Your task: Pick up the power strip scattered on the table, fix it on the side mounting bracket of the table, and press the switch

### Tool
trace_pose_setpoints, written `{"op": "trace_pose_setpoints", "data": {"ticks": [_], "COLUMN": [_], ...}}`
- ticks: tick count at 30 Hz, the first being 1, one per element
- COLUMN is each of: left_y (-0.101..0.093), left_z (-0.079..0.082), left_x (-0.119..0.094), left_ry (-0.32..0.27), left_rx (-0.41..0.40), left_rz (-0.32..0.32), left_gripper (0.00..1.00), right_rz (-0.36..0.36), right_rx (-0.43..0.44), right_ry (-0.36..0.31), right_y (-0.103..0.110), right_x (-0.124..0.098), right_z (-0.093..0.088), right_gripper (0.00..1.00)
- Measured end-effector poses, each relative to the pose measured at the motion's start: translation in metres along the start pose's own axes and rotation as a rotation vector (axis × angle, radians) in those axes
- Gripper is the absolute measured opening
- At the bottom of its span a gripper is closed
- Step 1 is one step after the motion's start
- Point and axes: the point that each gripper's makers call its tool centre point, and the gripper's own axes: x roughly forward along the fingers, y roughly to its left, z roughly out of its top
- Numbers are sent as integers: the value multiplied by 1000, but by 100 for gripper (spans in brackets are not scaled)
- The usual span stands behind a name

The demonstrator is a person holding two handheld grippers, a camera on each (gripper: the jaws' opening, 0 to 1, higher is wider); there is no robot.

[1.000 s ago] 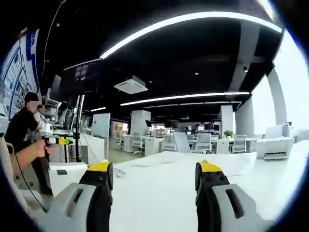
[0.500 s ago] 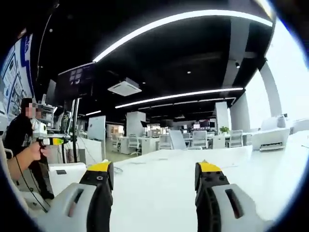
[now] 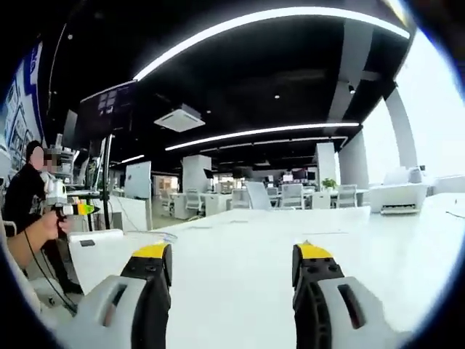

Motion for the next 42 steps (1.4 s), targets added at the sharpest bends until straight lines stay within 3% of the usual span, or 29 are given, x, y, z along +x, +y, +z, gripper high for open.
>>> {"op": "trace_pose_setpoints", "data": {"ticks": [16, 32, 42], "left_y": [6, 24, 46], "left_z": [-6, 16, 41], "left_x": [-9, -25, -43], "left_ry": [27, 15, 2], "left_rx": [1, 20, -5], "left_rz": [15, 52, 71], "left_gripper": [64, 68, 69], "right_rz": [-8, -7, 3], "right_rx": [26, 23, 21], "right_ry": [0, 9, 18], "right_y": [0, 2, 8], "right_x": [-9, -10, -6], "right_z": [-4, -7, -11], "right_gripper": [63, 63, 62]}}
